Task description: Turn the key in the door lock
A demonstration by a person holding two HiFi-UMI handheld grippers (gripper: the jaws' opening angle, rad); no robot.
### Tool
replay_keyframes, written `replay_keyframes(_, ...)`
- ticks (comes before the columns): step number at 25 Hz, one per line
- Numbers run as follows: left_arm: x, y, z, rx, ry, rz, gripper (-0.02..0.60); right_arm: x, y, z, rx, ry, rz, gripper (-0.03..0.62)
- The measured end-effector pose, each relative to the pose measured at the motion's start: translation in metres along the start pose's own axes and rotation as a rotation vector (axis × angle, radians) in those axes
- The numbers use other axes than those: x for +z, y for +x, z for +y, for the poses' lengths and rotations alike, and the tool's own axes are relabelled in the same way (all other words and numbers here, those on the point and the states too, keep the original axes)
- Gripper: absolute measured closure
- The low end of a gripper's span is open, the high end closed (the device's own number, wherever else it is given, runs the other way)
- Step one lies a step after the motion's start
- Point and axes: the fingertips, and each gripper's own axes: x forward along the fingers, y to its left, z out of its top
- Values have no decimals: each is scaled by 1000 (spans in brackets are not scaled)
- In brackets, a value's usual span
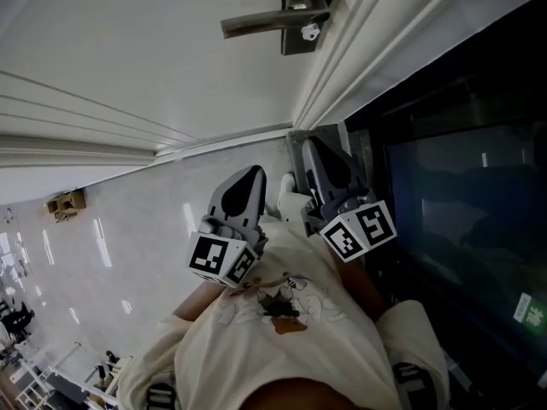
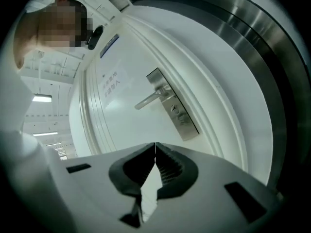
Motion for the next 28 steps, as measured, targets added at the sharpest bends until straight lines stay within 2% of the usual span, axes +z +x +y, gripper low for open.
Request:
replay_keyframes(5, -12, -41, 2, -20, -22, -4, 577, -40, -16, 38, 11, -50, 88, 588)
replay_keyframes(9, -23, -59, 2, -23, -37, 4, 577, -57, -33, 58, 65, 49, 82, 588)
replay_keyframes(13, -17, -76, -9, -5, -20, -36, 577, -60, -46, 70, 81, -68, 86, 586)
replay_keyframes(18, -13, -74, -30, -4, -26, -35, 577, -54, -59, 71, 69, -161, 96, 588)
replay_keyframes(21, -7, -67, -44, -12, 29, -51, 577, -46, -68, 66, 37, -250, 77, 588)
replay_keyframes(23, -8, -65, -46, -3, 36, -48, 577, -48, -71, 63, 16, -267, 79, 588)
replay_keyframes(28, -16, -58, -55, -5, 31, -37, 577, -46, -76, 59, 25, -264, 80, 588)
